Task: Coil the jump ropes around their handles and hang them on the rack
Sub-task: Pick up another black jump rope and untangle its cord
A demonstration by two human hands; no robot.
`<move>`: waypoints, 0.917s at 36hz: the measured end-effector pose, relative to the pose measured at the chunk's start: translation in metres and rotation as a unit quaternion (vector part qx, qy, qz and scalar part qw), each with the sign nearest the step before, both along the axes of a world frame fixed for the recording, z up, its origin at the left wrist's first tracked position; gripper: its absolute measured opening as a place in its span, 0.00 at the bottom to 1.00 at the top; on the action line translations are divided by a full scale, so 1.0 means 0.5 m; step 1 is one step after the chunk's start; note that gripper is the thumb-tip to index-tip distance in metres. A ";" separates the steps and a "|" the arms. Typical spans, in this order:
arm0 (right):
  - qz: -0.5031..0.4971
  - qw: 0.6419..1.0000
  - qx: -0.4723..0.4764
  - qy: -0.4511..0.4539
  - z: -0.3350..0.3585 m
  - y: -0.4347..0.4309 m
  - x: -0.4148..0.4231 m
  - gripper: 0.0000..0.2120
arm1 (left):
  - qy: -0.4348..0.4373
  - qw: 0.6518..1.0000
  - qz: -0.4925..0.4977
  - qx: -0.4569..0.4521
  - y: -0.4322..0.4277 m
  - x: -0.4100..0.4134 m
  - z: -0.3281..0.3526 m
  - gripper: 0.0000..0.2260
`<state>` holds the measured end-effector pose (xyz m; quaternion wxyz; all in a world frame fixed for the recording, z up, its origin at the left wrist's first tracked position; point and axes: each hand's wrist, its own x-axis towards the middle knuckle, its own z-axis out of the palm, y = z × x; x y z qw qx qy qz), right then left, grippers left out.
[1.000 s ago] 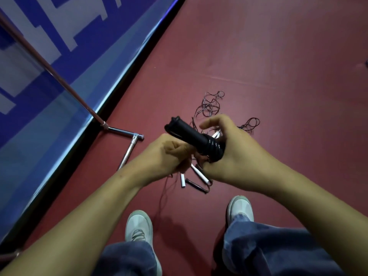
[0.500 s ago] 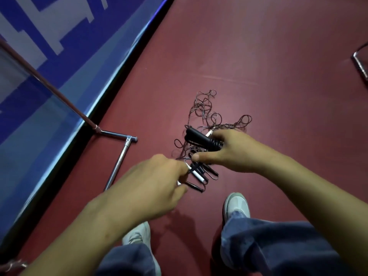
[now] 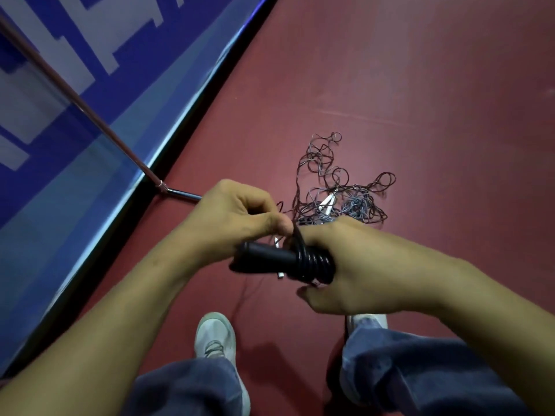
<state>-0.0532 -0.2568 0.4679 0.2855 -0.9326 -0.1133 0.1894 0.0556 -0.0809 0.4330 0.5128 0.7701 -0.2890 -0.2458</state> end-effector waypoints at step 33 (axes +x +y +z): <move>0.030 0.996 -0.078 -0.027 -0.071 -0.013 -0.014 0.20 | -0.171 0.981 -0.042 0.075 -0.004 0.002 0.034 0.06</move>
